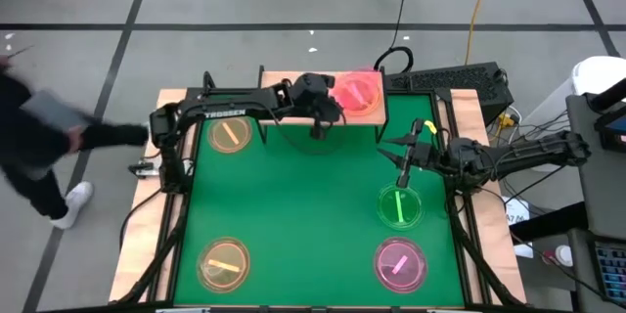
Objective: Place and stack plates onto a shelf
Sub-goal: Stack the pink plate on top of the orange plate on the shelf
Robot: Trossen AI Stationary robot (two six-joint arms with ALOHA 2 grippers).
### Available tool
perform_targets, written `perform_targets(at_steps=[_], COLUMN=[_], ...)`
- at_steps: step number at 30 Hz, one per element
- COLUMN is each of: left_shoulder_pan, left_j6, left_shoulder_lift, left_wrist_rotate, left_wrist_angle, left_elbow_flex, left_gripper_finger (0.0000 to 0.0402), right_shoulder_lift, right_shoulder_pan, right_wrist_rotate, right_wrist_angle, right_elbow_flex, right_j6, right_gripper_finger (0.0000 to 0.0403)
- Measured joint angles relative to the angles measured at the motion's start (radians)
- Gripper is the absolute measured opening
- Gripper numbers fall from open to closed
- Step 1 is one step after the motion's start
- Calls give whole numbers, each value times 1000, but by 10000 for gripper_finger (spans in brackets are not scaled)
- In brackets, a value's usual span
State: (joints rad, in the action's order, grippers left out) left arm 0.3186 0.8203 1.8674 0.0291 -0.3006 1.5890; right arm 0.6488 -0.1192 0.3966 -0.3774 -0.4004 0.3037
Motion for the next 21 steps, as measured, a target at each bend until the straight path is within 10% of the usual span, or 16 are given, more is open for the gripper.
perform_targets(at_steps=[21], left_shoulder_pan=[-8], left_j6=[76], left_shoulder_lift=[76], left_wrist_rotate=[160], left_wrist_angle=[94], left_elbow_flex=[1], left_gripper_finger=[87], right_shoulder_lift=[19], right_shoulder_pan=[14], right_wrist_rotate=[75], right_wrist_angle=[13], right_elbow_flex=[0], right_j6=[-1], right_gripper_finger=[100])
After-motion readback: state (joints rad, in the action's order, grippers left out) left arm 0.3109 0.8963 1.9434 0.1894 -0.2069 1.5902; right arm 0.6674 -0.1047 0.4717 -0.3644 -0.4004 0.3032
